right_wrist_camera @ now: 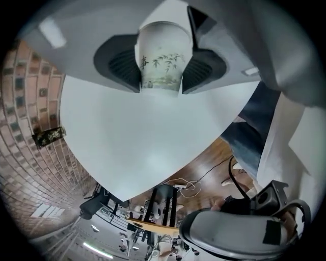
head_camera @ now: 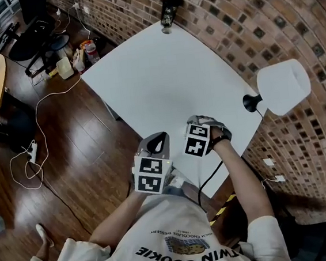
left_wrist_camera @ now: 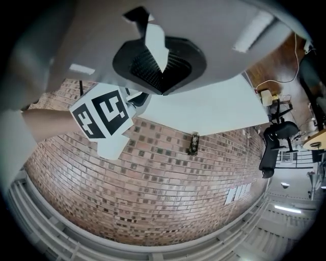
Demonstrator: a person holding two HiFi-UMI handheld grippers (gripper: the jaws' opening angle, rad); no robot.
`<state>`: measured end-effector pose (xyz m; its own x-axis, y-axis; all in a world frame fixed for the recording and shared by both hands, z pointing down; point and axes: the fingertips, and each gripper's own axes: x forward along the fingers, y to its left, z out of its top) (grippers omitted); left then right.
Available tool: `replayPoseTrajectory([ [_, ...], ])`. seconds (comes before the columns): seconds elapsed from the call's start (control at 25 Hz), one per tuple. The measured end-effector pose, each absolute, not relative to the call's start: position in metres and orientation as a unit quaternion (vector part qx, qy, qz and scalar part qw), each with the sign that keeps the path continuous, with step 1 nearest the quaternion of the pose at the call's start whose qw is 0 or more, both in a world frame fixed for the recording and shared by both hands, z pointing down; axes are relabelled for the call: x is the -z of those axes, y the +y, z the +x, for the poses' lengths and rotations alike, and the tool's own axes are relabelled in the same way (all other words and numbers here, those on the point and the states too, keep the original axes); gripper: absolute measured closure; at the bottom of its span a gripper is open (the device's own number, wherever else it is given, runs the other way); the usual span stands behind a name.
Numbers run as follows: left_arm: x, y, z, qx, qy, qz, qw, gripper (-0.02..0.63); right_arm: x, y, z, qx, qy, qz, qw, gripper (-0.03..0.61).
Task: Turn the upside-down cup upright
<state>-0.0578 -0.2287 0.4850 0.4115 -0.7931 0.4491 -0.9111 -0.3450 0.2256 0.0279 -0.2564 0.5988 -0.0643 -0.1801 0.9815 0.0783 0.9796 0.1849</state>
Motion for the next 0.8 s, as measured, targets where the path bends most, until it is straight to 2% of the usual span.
replayPoseTrajectory([
  [0.16,-0.484,-0.226,-0.059,-0.129,-0.527,0.809,0.224,0.611,-0.598,-0.252,0.027,0.111,-0.717,0.023,0.688,0.33],
  [0.32,-0.484,-0.224,-0.055,-0.13,-0.522,0.813,0.223,0.611,-0.581,-0.25,0.021,0.086,-0.755,0.063,0.647,0.33],
  [0.48,-0.484,-0.227,-0.042,-0.134,-0.509,0.822,0.219,0.611,-0.551,-0.256,0.021,0.03,-0.812,0.148,0.564,0.33],
  [0.8,-0.483,-0.234,-0.016,-0.145,-0.483,0.837,0.213,0.611,-0.524,-0.27,0.045,-0.063,-0.867,0.346,0.354,0.33],
])
